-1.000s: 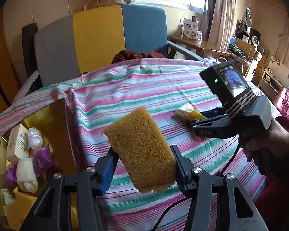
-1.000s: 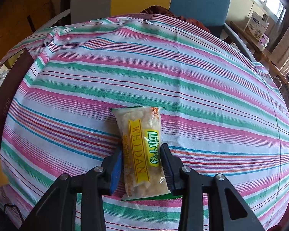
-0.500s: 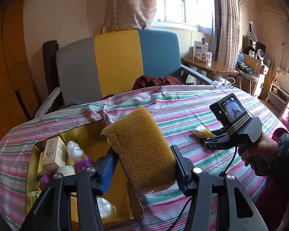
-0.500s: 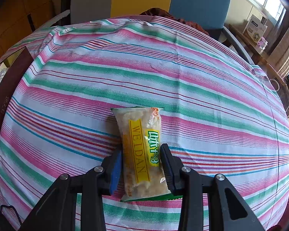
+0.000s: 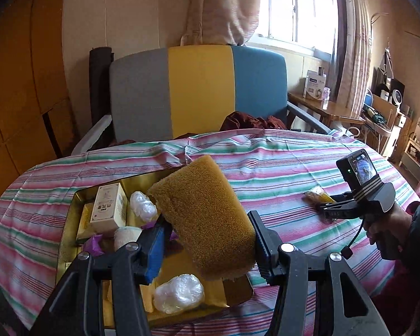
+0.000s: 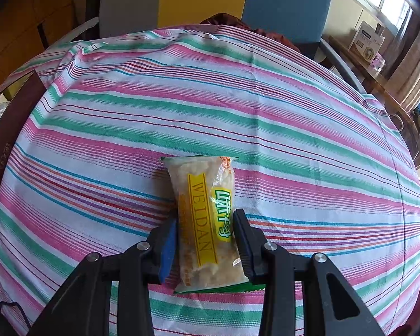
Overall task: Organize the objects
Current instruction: 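Carry the sponge cake into the gold tray and release it with the left tool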
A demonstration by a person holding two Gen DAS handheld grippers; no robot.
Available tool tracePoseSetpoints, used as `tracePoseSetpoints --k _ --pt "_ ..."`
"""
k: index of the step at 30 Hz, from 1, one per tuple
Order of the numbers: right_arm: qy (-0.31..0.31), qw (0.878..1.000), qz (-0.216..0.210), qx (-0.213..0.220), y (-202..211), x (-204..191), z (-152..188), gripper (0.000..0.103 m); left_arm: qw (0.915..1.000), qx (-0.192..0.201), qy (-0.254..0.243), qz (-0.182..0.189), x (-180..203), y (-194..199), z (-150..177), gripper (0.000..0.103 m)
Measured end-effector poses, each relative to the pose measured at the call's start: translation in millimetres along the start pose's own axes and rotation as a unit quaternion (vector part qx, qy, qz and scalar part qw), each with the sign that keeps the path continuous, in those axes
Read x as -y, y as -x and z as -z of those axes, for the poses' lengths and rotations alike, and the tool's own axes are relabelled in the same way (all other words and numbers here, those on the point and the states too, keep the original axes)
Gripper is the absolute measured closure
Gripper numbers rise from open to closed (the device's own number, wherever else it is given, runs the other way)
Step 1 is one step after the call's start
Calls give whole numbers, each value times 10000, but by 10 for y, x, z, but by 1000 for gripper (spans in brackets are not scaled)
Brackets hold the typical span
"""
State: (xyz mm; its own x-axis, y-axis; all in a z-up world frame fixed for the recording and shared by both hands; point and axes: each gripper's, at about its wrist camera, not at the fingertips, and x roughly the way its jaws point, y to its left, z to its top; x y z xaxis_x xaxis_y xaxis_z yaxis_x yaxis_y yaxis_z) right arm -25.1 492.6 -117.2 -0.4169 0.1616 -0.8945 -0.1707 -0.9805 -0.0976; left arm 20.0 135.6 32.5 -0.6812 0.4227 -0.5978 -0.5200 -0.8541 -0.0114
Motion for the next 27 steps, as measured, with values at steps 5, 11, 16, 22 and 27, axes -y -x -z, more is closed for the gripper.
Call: tracePoseSetpoints --k 5,11,16,22,27 --pt "-7 10000 23 15 -5 0 3 64 9999 -35 107 -45 -112 -11 35 48" --pt "-16 10000 44 20 -3 -8 6 64 9997 -87 203 -107 -206 -53 72 48" --pt "21 9999 99 18 0 -25 4 64 9994 -197 269 -128 -287 -142 115 48" --pt "81 9998 165 10 1 -44 0 64 9901 -600 1227 327 -767 -379 200 48" --pt "143 9998 167 15 -3 -50 -10 64 9752 -735 1971 693 -1229 -450 320 48"
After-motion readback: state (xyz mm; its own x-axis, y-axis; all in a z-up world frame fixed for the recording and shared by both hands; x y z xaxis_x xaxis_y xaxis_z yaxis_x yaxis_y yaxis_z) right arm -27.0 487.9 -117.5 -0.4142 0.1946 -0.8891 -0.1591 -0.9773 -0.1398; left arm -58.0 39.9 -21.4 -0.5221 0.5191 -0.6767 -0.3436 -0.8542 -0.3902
